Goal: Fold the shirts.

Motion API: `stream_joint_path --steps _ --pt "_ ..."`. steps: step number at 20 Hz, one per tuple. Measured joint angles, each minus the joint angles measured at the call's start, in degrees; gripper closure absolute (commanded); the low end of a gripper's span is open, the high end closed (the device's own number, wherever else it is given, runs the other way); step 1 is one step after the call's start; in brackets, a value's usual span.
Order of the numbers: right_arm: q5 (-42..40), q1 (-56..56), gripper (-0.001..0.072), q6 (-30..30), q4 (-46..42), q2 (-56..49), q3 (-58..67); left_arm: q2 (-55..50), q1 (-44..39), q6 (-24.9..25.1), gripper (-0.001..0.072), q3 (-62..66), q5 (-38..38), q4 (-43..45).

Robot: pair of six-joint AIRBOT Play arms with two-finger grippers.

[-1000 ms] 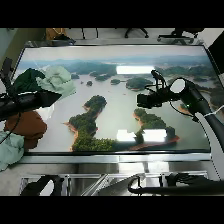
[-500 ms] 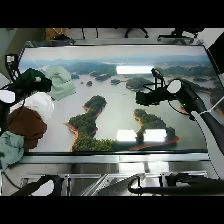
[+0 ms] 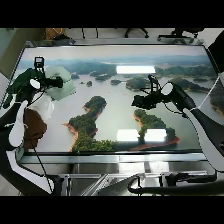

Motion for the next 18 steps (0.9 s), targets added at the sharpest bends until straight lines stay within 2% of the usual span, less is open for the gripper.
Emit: stream_joint_path --steps 1,2,3,4,7,11,14,18 --pt "0.0 -0.1 0.0208 0.0 0.0 -0.1 0.0 -2.3 -0.1 0.0 0.0018 1.7 -1.3 0.0" --pt "0.0 -0.2 0.0208 0.0 0.0 -0.2 0.0 -4.5 -0.1 0.0 0.0252 3.4 -2.8 0.2" --pt "0.0 -0.3 0.0208 0.0 0.0 -0.2 0.0 -6.1 0.0 0.0 0.0598 4.8 -4.2 0.2" --pt "0.0 -0.4 0.0208 0.0 0.0 0.0 0.0 -7.5 0.1 0.0 0.0697 6.3 -5.9 0.3" --pt "0.0 -0.5 0.0209 -1.0 0.0 0.9 0.2 -9.0 -0.3 -1.1 0.07 11.6 -12.3 0.3" --pt "0.0 -0.9 0.0209 -1.9 -0.5 3.3 0.5 -5.9 -4.2 -2.7 0.07 22.4 -19.0 -0.1" --pt "0.2 -3.0 0.021 -2.2 -0.9 6.2 0.6 0.3 -9.4 -4.9 0.07 28.3 -24.2 -0.5" --pt "2.9 -8.5 0.0209 -2.2 -1.1 11.0 0.6 10.3 -16.7 -8.1 0.0699 25.9 -31.5 -2.3"
